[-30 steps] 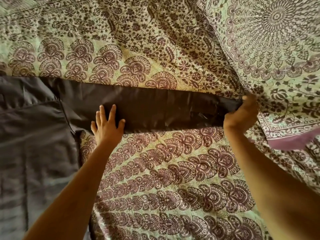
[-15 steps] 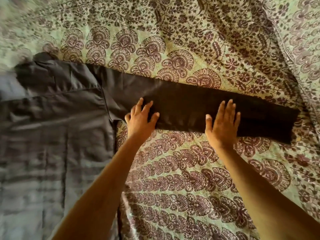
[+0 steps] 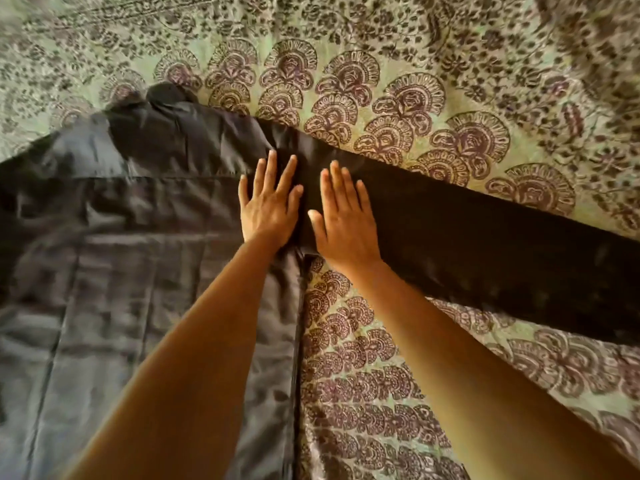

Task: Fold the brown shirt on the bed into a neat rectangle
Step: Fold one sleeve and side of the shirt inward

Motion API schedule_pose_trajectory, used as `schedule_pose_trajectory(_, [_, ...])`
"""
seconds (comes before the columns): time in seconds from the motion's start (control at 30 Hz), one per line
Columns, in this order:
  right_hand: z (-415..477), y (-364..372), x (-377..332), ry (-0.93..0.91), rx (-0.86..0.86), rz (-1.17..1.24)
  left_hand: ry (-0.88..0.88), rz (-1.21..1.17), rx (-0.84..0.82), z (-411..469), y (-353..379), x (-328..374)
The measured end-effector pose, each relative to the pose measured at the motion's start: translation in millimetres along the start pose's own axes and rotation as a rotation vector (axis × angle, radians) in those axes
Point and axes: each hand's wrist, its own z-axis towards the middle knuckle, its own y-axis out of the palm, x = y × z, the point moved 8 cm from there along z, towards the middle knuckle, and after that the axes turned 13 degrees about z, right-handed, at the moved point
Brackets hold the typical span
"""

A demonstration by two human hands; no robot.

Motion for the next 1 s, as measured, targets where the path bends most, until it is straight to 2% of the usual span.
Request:
schedule_pose_trajectory(0.13, [19,20,1,-0.001,-0.024,-0.038,0.01,0.006,0.054,1,2,-2])
schedule_pose_trajectory(0.23, [14,7,24,0.022,0.001,-0.082,0.012,0.003,0.065,0,2,-2])
schedule_pose_trajectory(0.4, [-7,-39,91,0.187,0.073,-0.163,0.014,-0.009,0.061,-1,1,-1])
schedule_pose_trajectory(0.53, [-24,-63,122,0.303,0.067,-0.19,0.031,-0.041,-0.033,1,-1,0])
schedule_pose_trajectory(0.6, [-31,-62,101,0.194,0.048,-0.142,0.049,-0.071,-0.029,-4,-9,2])
schedule_pose_trajectory(0.73, [-61,-32,17,-0.291,-0.108,0.024,-0.071,-0.278,0.227,-53,-39,-10])
schedule_pose_trajectory(0.83, [-71,-24,4,-0.324,-0.112,0.107,-0.071,-0.297,0.305,-103,-41,-8])
schedule_pose_trajectory(1.0, [-62,-35,3,-0.349,-0.053,0.125,0.084,-0.24,0.216,-130,-19,16])
